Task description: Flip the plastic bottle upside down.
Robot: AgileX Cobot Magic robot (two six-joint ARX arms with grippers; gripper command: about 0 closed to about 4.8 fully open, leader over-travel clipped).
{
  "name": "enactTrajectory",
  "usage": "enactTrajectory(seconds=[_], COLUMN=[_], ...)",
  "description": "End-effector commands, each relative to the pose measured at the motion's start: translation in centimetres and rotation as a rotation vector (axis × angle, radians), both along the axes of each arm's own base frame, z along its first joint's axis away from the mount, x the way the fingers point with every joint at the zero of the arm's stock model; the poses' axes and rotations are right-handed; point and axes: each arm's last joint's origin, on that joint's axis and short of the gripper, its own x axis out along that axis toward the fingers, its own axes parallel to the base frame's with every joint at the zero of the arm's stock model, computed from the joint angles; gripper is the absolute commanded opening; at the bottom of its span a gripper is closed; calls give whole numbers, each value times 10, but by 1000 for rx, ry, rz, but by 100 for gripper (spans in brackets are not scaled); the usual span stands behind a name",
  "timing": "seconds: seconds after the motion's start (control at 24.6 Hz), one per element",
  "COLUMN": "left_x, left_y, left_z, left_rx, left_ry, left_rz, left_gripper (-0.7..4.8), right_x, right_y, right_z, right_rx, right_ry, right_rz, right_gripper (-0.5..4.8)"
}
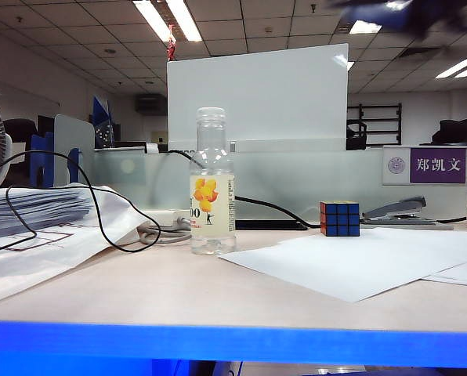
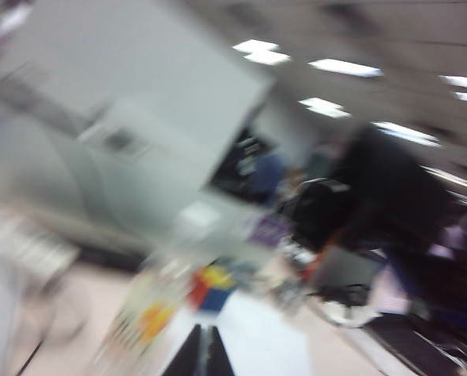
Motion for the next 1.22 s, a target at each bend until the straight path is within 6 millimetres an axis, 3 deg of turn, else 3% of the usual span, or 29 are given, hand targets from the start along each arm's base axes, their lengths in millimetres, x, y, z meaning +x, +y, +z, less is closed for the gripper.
enactTrajectory(seconds=[0.04,0.08,0.12,0.33,0.65,0.89,1.22], left_x=[-10,-12,-13,-14,-14,-14,-14], left_y=[-4,-5,-5,-5,-5,-5,-6], left_z=[19,23,24,26,26,26,25], left_rx=[147,174,177,192,192,197,202], left_ry=[-194,-213,-220,-236,-234,-231,-228], left_rz=[-99,-122,-126,-119,-120,-147,-167], left_gripper=[-6,-5,-5,-5,-5,-1,-1], right_x=[45,63,69,103,111,117,146], right_y=[23,31,34,59,92,100,124], right_z=[6,4,4,-9,-50,-55,-56], right_rx=[-14,-24,-27,-100,-206,-265,-270], right_ry=[-2,21,24,23,71,36,5], right_rz=[58,66,73,127,144,80,57], right_gripper=[316,457,479,479,479,479,479])
